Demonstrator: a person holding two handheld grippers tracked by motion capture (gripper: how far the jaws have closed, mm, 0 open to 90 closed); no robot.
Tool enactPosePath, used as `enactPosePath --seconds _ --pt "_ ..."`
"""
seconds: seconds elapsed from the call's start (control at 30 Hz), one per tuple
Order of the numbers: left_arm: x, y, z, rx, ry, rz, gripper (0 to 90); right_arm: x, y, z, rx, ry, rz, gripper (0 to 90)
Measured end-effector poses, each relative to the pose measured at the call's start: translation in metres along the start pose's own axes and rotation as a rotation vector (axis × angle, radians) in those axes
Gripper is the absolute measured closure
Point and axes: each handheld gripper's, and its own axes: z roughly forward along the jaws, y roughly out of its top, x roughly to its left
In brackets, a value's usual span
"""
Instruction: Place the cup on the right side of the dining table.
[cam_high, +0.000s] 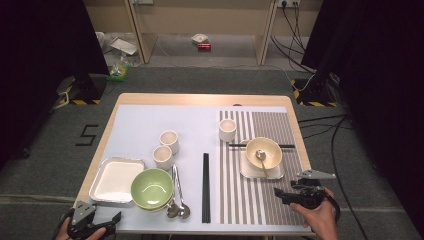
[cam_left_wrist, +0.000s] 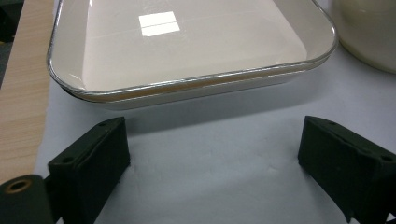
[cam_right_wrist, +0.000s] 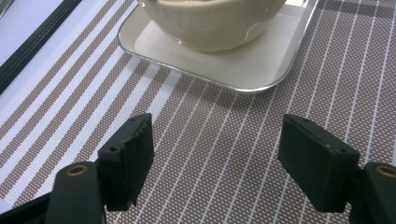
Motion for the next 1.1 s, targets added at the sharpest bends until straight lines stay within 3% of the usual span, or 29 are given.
enactPosePath --seconds 0.63,0.87,1.0,1.1 --pt "0.000 -0.001 0.000 -0.007 -0.005 -0.004 7.6 0.005 -0.026 0.009 0.053 -0.023 -0.051 27.3" --pt "0.000 -0.001 0.000 -0.005 -0.004 -0.001 7.6 0.008 -0.033 0.010 0.023 -0.037 -0.074 25.8" --pt "0.000 -0.001 0.000 -0.005 -0.005 -0.001 7.6 0.014 -0.036 0.012 0.018 -0.071 -0.131 25.5" --pt "0.000 -0.001 0.000 -0.005 -0.004 -0.001 7.6 0.014 -0.037 0.012 0.016 -0.075 -0.125 25.5"
